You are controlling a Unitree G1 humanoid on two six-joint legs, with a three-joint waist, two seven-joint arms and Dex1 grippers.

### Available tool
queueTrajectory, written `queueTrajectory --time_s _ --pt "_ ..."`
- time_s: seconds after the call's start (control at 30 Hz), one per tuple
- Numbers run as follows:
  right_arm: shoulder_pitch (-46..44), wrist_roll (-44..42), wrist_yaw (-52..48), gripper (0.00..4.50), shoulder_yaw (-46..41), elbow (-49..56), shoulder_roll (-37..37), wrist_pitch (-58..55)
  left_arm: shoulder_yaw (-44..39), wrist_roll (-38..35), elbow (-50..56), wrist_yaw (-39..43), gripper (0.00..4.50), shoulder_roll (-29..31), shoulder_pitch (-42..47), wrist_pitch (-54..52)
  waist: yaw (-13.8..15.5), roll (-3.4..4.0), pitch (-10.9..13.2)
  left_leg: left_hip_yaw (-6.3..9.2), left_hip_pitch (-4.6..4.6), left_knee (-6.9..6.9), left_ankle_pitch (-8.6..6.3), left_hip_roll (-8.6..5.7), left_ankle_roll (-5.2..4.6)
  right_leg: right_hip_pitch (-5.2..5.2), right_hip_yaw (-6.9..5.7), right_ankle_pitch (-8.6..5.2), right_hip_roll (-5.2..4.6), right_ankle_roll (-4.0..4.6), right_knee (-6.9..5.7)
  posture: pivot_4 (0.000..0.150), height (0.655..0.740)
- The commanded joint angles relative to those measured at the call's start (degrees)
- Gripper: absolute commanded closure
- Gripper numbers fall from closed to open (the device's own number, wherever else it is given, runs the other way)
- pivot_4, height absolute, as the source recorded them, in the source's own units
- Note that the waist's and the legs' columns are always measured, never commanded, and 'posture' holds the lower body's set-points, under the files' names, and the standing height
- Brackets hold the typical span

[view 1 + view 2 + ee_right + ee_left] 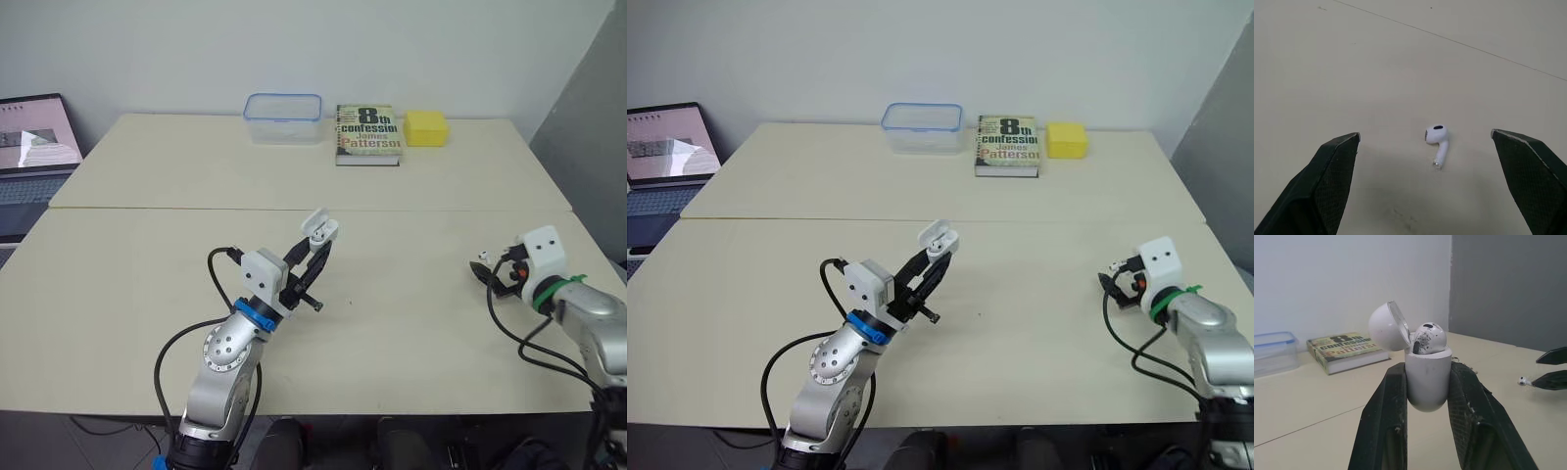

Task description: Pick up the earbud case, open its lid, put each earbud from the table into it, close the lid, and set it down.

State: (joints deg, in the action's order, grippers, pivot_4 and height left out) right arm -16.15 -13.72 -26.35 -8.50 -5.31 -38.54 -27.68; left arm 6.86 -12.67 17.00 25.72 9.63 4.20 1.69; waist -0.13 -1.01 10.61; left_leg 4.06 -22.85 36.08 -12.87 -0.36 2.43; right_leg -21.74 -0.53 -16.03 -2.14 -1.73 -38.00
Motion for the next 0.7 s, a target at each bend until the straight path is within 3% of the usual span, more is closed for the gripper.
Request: queueTrajectory --time_s 0.03,0.27,0.3,0.37,0.57,0.7 --pt "-3.7 2.7 -1.2 0.0 0.4 -8.7 0.4 7.0 -0.1 -0.2 2.0 0.1 3.75 0.2 -0.1 1.1 0.0 0.01 0.0 0.0 0.0 0.0 0.0 0.0 0.0 0.0 0.01 0.03 0.0 0.05 -0.01 0.15 0.7391" --pt "-8.1 2.8 -3.4 0.0 -0.1 -19.3 2.7 9.8 0.0 -0.2 2.3 0.1 3.75 0.5 -0.2 0.8 -0.1 0.01 0.0 -0.03 0.04 0.01 0.0 0.01 0.0 0.02 0.04 0.12 0.0 0.2 -0.02 0.15 0.7391" --pt "-8.4 2.8 -3.3 0.17 -0.4 -20.7 2.8 9.9 0.0 -0.2 2.3 0.1 3.75 0.5 -0.2 0.8 -0.1 0.01 0.0 -0.04 0.07 0.01 0.0 0.01 0.0 0.04 0.05 0.12 0.0 0.2 -0.03 0.15 0.7391" --pt "-8.5 1.8 -3.7 0.62 -1.4 -22.1 3.3 8.3 -0.1 -0.2 2.3 0.2 3.75 0.6 -0.1 0.8 0.0 0.01 0.0 -0.04 0.17 0.01 0.0 0.02 0.0 0.14 0.05 0.12 0.01 0.2 -0.03 0.15 0.7391" --pt "-6.4 -0.6 -5.8 2.77 -1.7 -16.5 2.9 3.6 -0.1 -0.2 2.5 0.2 3.75 0.8 -0.4 0.7 0.2 0.02 0.0 0.0 0.36 0.02 0.0 0.02 0.0 0.39 0.04 0.1 -0.04 0.16 0.01 0.15 0.7391" --pt "-2.7 -1.3 -9.3 4.1 0.6 -5.8 1.4 0.5 -0.1 -0.4 2.7 0.3 3.75 1.1 -0.5 0.7 0.3 0.03 0.0 0.04 0.25 0.01 0.0 0.03 0.0 0.31 0.01 0.11 -0.06 0.19 0.02 0.15 0.7391"
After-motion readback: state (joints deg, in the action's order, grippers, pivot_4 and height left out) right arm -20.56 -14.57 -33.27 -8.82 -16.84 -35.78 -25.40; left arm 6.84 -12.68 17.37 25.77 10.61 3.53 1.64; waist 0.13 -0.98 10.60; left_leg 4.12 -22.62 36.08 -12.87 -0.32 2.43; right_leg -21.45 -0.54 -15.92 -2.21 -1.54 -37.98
